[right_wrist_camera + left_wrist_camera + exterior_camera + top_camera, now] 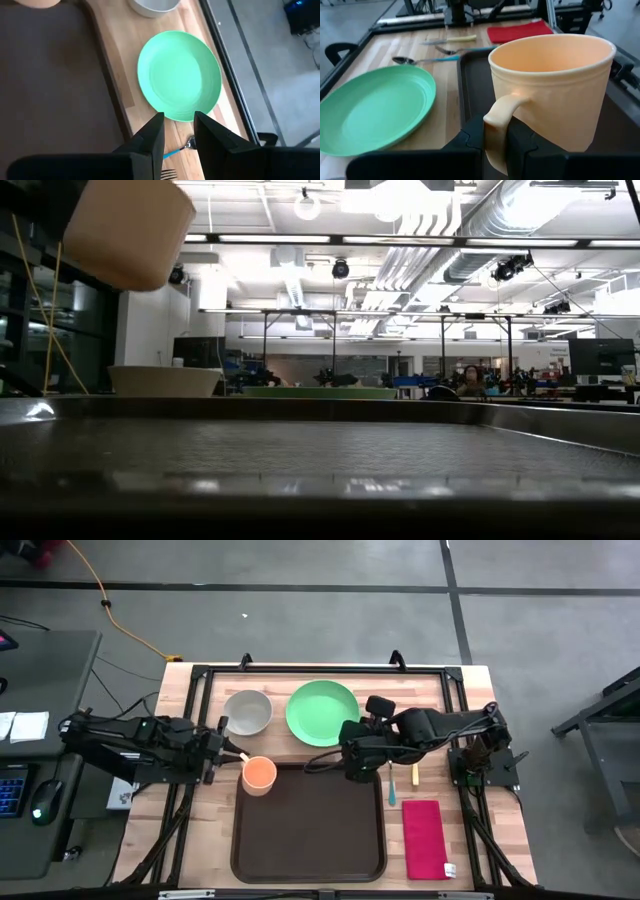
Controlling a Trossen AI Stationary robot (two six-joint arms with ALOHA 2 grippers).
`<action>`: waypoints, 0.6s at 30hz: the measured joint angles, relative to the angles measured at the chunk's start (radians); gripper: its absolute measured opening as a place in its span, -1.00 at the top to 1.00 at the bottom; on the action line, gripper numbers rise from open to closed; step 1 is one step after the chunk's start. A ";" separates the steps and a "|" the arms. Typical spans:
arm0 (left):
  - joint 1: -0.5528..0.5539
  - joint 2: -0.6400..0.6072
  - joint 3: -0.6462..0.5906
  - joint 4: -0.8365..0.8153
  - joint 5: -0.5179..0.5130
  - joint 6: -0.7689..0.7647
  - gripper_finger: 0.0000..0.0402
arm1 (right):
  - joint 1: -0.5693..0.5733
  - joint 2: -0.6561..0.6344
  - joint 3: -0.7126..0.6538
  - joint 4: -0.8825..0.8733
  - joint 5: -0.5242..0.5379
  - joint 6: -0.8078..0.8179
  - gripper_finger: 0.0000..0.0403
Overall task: Set up tray
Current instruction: Put the orange cup on the brown serving tray
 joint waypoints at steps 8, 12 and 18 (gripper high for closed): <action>0.000 0.000 -0.086 0.095 -0.001 -0.008 0.64 | 0.000 -0.015 0.000 0.017 -0.049 0.048 0.59; 0.000 0.000 -0.106 0.096 -0.002 -0.007 0.64 | 0.001 -0.044 0.000 0.065 -0.050 0.045 0.59; 0.000 0.000 -0.116 0.095 -0.002 0.018 0.64 | 0.002 -0.066 0.000 0.087 -0.049 0.039 0.59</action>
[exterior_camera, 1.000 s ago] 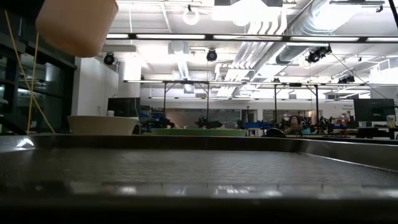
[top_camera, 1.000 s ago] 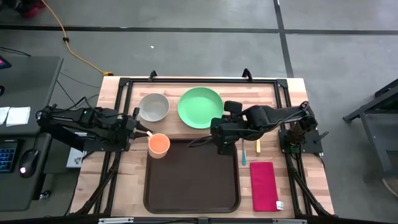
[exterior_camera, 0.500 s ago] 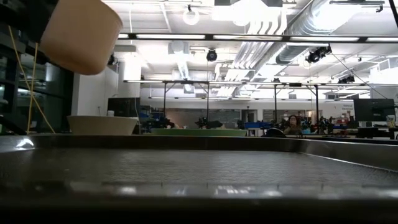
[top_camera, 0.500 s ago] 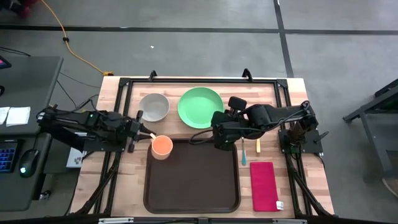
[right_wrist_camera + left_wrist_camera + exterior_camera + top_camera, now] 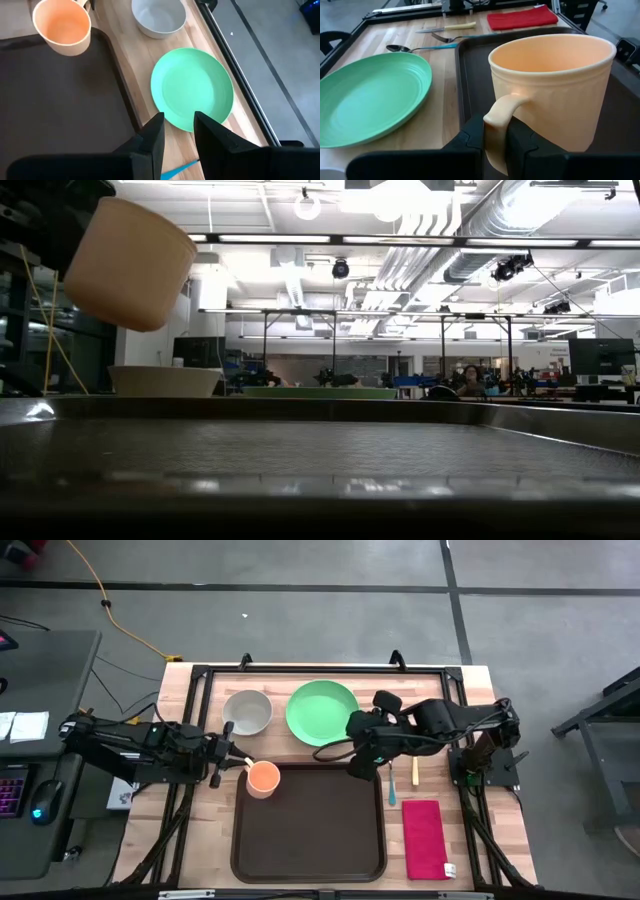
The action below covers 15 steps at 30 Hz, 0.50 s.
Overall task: Set up tray
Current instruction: Put the orange cup on the brown serving tray
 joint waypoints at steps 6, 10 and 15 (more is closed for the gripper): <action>0.000 0.000 0.000 0.000 -0.006 0.027 0.64 | 0.000 0.000 0.000 0.025 -0.001 0.000 0.59; 0.000 0.000 0.000 0.000 -0.008 0.035 0.64 | 0.000 0.000 -0.001 0.055 -0.001 -0.012 0.59; 0.000 0.000 0.000 -0.001 -0.007 0.035 0.64 | 0.000 -0.018 -0.107 0.129 -0.002 -0.016 0.59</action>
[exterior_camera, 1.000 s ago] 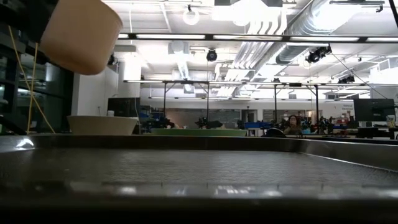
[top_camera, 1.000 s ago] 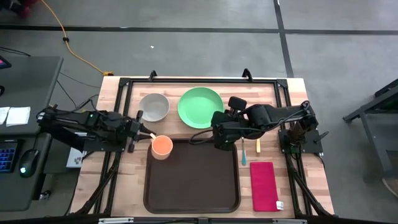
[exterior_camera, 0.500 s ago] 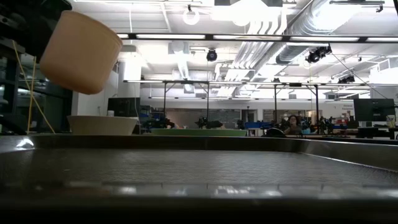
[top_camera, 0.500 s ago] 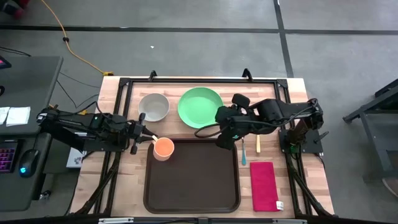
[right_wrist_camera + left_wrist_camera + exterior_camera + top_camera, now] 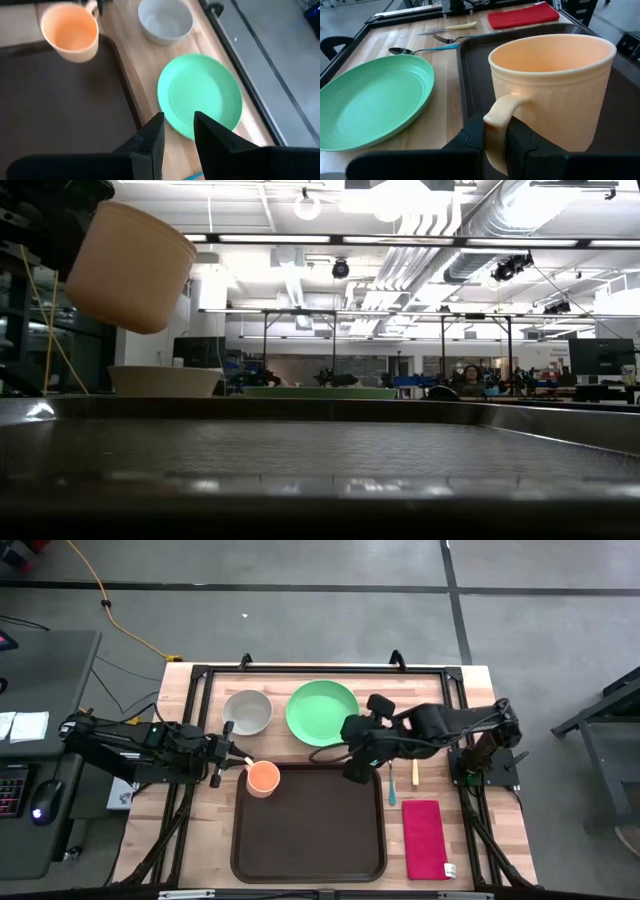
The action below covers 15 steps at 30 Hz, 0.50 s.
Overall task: Set up tray
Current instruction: Put the orange cup on the brown serving tray
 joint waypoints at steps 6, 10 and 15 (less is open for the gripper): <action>0.000 0.000 0.000 0.000 0.011 -0.001 0.64 | -0.001 -0.090 -0.195 0.150 -0.026 0.019 0.59; 0.000 0.000 0.000 -0.001 0.011 -0.001 0.64 | -0.001 -0.187 -0.356 0.300 -0.044 0.033 0.59; 0.000 0.000 0.000 -0.002 0.005 -0.001 0.64 | -0.001 -0.322 -0.566 0.481 -0.080 0.064 0.59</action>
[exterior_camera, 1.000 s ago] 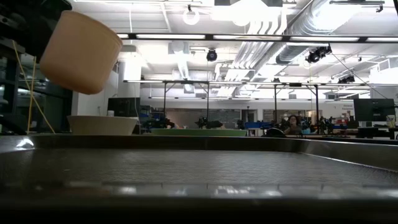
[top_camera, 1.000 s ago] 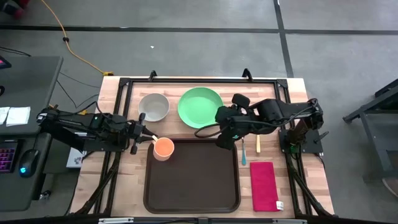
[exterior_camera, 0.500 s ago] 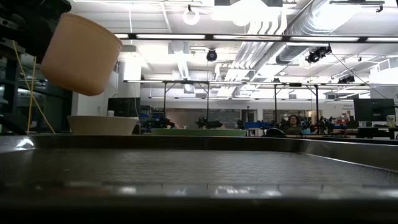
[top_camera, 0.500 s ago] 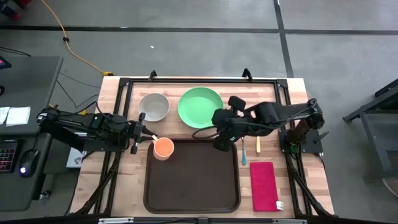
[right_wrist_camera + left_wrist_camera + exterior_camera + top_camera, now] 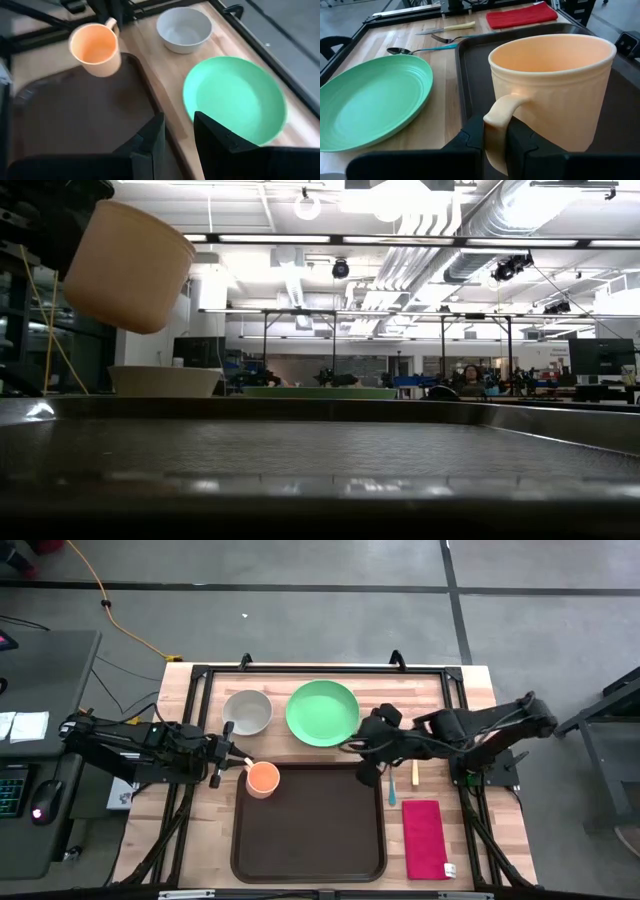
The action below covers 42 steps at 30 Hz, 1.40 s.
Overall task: Set up tray
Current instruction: Put the orange cup on the brown serving tray
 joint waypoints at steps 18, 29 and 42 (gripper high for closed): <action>0.000 0.000 -0.078 0.081 -0.015 -0.025 0.64 | 0.000 -0.227 -0.345 0.315 -0.065 -0.001 0.59; 0.000 0.000 -0.131 0.166 -0.024 -0.012 0.64 | 0.000 -0.226 -0.345 0.307 -0.035 -0.018 0.59; 0.000 0.000 -0.175 0.210 -0.008 -0.002 0.64 | 0.000 -0.185 -0.344 0.314 -0.005 0.002 0.59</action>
